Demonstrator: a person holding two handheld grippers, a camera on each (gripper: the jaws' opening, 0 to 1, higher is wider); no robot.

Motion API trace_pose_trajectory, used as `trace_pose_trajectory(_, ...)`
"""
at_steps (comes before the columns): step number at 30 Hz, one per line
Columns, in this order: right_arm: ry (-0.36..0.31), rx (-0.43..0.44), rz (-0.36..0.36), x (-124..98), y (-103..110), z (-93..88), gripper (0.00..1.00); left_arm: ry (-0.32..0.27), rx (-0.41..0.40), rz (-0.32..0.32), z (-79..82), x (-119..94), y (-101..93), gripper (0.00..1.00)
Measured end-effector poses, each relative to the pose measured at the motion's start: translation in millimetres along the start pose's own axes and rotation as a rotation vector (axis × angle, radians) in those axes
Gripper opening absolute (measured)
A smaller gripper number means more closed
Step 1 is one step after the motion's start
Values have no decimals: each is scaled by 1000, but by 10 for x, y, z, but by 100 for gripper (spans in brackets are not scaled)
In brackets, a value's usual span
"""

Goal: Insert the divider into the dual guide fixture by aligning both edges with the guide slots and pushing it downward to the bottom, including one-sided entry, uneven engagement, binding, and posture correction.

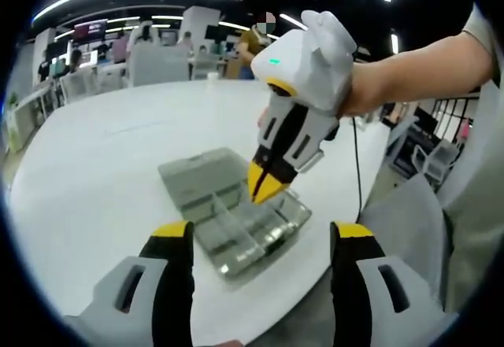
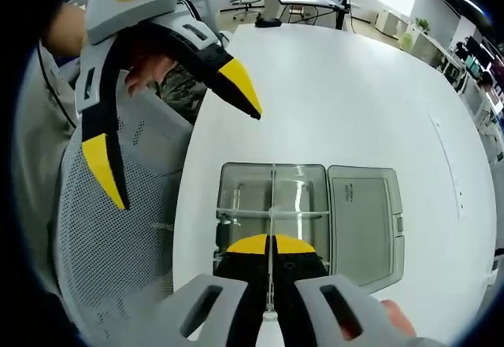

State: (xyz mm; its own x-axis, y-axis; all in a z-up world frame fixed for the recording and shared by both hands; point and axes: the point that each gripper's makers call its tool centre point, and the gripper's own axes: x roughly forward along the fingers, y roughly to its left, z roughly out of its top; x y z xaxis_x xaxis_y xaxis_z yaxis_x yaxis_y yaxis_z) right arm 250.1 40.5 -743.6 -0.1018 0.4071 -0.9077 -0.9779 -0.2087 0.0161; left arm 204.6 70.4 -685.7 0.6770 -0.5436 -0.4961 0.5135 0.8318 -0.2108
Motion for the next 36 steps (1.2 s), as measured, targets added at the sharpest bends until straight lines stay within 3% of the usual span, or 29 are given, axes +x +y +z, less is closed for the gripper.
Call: trace_pose_trajectory(36, 22, -14, 7, 70, 14, -32, 0, 3, -2, 0, -17, 10, 13, 68)
